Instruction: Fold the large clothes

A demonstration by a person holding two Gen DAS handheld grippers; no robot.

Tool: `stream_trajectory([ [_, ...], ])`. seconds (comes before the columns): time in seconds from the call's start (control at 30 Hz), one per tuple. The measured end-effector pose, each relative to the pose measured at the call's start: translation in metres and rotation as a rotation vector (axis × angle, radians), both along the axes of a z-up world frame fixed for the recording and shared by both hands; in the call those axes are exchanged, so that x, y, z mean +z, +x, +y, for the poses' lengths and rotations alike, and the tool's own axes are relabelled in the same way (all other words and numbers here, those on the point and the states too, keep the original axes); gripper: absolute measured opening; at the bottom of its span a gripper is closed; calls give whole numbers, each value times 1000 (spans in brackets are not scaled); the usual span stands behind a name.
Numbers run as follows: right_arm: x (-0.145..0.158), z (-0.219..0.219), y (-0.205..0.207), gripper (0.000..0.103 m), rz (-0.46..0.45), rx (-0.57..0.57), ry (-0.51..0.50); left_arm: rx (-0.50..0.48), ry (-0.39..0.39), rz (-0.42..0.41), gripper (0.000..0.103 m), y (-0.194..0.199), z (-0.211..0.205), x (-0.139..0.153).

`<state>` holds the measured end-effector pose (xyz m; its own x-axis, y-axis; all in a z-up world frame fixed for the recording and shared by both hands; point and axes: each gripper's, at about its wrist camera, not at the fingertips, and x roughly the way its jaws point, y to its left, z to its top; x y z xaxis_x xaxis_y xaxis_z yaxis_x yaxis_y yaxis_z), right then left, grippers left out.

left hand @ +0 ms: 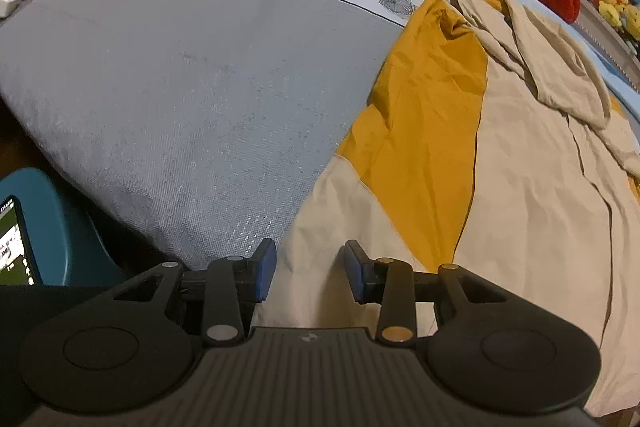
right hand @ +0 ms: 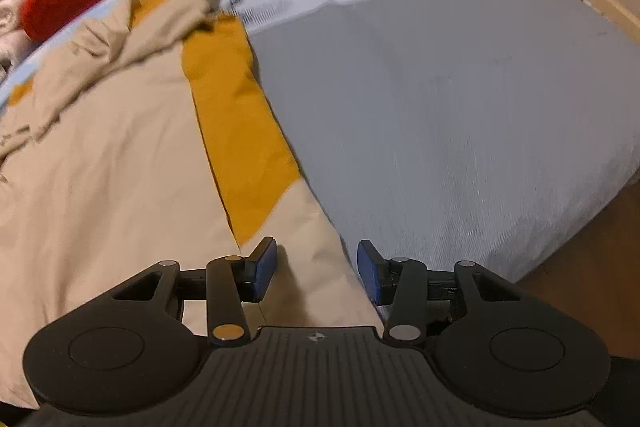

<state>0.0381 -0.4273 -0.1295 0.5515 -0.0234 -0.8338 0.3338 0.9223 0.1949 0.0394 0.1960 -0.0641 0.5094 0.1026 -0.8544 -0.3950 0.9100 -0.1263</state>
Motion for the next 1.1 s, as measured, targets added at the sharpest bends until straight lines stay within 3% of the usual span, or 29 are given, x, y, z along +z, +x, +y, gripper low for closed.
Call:
stream_trajectory([
  [0.07, -3, 4, 1, 47, 3, 9, -13, -18, 24, 1, 32, 0, -4, -1],
  [0.1, -4, 6, 2, 45, 2, 16, -20, -27, 30, 1, 9, -1, -5, 0],
  [0.13, -4, 8, 2, 33, 0, 25, -19, -35, 26, -5, 5, -3, -5, 2],
  [0.17, -2, 10, 1, 12, -12, 36, -16, -37, 25, -23, 5, -5, -6, 6],
  [0.23, 7, 11, -2, 5, -56, 38, -17, -58, 51, -59, 4, -10, -11, 16],
  [0.37, 22, 12, -8, 4, -109, 36, -28, -68, 54, -44, 8, -9, -16, 14],
  [0.5, 10, 10, -5, 8, -30, 30, -33, -20, 3, 20, 23, -3, -7, -1],
  [0.53, 8, 10, -4, 15, -17, 29, -41, -18, 3, 21, 24, -2, -6, -2],
  [0.6, 5, 11, -4, 17, -6, 30, -51, -29, 18, 18, 25, 0, -8, -2],
  [0.7, 3, 13, -3, 17, 0, 35, -57, -48, 43, 17, 23, 1, -12, -4],
  [0.73, 2, 14, -2, 19, 3, 37, -55, -60, 55, 14, 7, 1, -14, -2],
  [0.77, 3, 15, -2, 15, 2, 40, -57, -68, 58, 6, 4, 0, -16, -1],
  [0.83, 8, 17, -4, 2, -26, 43, -57, -76, 67, -27, 3, -2, -18, 6],
  [0.97, 22, 18, -10, 1, -98, 39, -53, -80, 62, -36, 4, -3, -21, 9],
  [1.1, 10, 14, -7, 3, -24, 32, -40, -35, 7, 16, 7, 0, -13, -1],
])
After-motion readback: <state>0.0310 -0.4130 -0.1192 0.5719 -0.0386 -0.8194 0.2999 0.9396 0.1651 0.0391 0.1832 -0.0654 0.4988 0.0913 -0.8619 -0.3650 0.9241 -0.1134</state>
